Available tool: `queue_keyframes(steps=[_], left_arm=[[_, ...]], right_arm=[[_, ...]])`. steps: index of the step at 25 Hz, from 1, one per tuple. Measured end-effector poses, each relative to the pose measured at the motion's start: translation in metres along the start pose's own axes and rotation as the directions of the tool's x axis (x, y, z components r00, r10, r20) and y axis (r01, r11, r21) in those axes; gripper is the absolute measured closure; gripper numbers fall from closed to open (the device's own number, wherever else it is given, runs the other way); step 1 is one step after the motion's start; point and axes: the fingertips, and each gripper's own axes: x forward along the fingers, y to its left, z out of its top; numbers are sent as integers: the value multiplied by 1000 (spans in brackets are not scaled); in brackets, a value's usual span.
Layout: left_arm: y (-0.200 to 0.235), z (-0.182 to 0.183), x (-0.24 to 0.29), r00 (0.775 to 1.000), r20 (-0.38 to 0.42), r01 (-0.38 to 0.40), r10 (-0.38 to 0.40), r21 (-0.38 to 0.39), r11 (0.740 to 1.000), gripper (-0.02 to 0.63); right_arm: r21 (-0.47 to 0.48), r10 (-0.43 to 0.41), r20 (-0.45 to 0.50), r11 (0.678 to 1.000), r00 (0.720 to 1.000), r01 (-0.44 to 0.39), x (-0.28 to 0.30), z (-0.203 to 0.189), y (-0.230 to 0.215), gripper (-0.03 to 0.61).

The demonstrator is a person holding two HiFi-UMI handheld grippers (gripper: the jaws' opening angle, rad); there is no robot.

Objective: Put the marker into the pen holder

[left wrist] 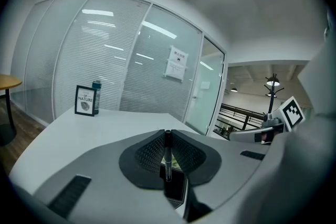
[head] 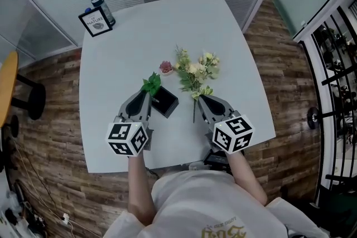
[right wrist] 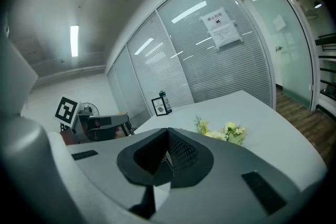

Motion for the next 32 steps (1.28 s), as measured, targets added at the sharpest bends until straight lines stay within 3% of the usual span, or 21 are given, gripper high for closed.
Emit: queue_keyframes(steps=[32], left_arm=[[11,-65,64,982,-185,-25,37,70,997,571]], right_arm=[[72,5,-117,997,993,3,44,-36,-36,561]])
